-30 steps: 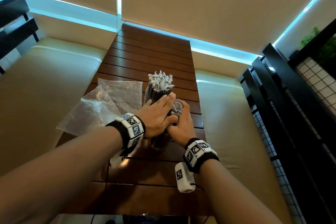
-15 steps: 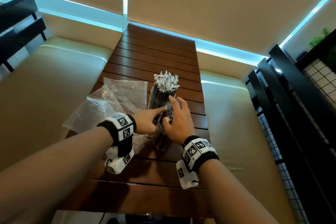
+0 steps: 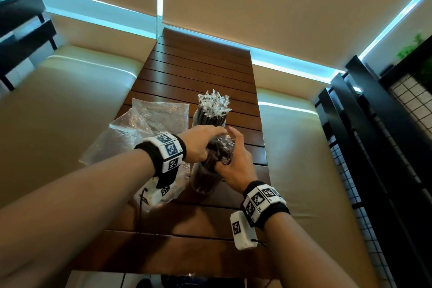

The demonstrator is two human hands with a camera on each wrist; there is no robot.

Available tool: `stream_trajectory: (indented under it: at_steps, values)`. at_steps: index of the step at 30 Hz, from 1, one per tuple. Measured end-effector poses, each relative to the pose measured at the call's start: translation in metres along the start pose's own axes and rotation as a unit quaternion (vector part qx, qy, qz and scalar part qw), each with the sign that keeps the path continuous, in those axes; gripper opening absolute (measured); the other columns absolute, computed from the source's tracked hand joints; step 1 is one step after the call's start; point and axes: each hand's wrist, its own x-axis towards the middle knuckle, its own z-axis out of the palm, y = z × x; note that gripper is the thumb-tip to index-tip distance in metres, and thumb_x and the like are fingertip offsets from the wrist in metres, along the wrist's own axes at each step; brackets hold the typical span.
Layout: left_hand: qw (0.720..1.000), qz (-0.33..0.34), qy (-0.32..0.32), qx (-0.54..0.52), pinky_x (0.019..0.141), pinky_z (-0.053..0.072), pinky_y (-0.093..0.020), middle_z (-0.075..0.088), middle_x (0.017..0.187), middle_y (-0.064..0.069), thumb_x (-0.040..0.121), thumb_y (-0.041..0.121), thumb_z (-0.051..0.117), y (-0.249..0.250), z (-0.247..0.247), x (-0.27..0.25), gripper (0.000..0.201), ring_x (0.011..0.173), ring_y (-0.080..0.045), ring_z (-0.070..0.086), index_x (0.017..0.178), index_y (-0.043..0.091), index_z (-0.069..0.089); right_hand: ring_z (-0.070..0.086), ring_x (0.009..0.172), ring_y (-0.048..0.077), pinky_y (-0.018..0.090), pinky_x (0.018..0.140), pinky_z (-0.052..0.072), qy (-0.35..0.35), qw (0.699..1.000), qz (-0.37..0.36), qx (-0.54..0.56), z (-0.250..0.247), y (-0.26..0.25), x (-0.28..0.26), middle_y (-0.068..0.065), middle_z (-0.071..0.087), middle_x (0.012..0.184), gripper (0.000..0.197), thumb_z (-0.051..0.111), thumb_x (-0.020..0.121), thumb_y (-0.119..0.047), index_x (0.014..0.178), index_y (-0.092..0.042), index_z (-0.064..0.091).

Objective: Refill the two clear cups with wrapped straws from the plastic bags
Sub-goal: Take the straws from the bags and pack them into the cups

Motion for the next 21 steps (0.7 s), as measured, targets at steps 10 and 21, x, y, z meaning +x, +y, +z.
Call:
stream_trajectory:
  at_steps: [10, 21]
  values:
    - [0.992, -0.05, -0.099, 0.053, 0.106, 0.042, -0.04, 0.021, 0.158, -0.01, 0.079, 0.022, 0.066, -0.007, 0.004, -0.012, 0.112, 0.136, -0.026, 0.04, 0.152, 0.015, -0.018, 0.019, 0.147, 0.013, 0.043, 0.118, 0.024, -0.001, 0.99, -0.103, -0.093, 0.001, -0.007, -0.005, -0.002, 0.019, 0.161, 0.074, 0.022, 0.091, -0.065, 0.155, -0.028, 0.018]
    - [0.991, -0.093, -0.082, 0.059, 0.077, 0.056, -0.037, 0.067, 0.098, -0.011, 0.07, 0.018, 0.071, -0.024, 0.008, -0.001, 0.047, 0.088, -0.028, 0.066, 0.113, 0.01, 0.056, 0.042, 0.132, 0.022, 0.044, 0.109, 0.037, 0.055, 0.96, -0.11, -0.253, 0.017, -0.048, 0.016, 0.005, 0.05, 0.142, 0.052, 0.025, 0.098, -0.042, 0.138, -0.02, 0.052]
